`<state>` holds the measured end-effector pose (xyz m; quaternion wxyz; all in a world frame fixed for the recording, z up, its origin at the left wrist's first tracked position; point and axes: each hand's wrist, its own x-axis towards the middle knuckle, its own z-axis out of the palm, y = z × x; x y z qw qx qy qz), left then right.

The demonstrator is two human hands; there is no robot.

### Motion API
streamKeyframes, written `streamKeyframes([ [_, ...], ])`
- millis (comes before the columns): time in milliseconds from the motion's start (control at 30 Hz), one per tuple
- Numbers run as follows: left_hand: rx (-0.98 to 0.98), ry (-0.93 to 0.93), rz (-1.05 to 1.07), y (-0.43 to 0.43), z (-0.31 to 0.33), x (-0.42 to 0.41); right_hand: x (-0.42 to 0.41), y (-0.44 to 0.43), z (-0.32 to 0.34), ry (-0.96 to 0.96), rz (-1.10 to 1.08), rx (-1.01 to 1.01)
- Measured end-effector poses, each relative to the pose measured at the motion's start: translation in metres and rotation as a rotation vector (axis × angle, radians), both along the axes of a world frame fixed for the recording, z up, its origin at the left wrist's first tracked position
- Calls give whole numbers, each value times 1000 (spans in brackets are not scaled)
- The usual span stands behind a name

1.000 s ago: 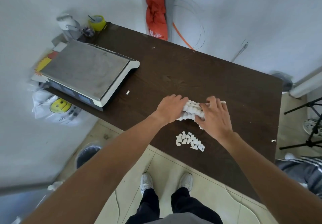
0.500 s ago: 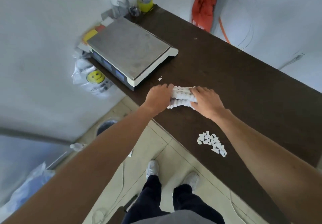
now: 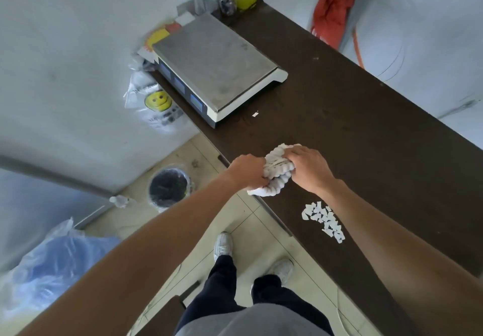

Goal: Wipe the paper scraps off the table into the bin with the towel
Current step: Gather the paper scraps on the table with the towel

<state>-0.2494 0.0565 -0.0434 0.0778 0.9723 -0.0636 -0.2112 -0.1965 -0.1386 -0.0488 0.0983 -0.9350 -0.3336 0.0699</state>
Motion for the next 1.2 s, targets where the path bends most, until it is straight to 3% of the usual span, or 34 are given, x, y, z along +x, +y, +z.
streamKeyframes([
  [300,-150,113,-158,-69,-6,-26,-46,-76,-3,53,-123,-26],
  [567,-148,114,-267,-101,-1,-31,-79,-112,-4,68,-261,-35],
  [967,-117,-231,-337,-139,47,31,-64,-146,42,7,-608,-17],
  [1200,-241,-279,-419,-187,51,32,-95,-178,45,20,-799,-68],
])
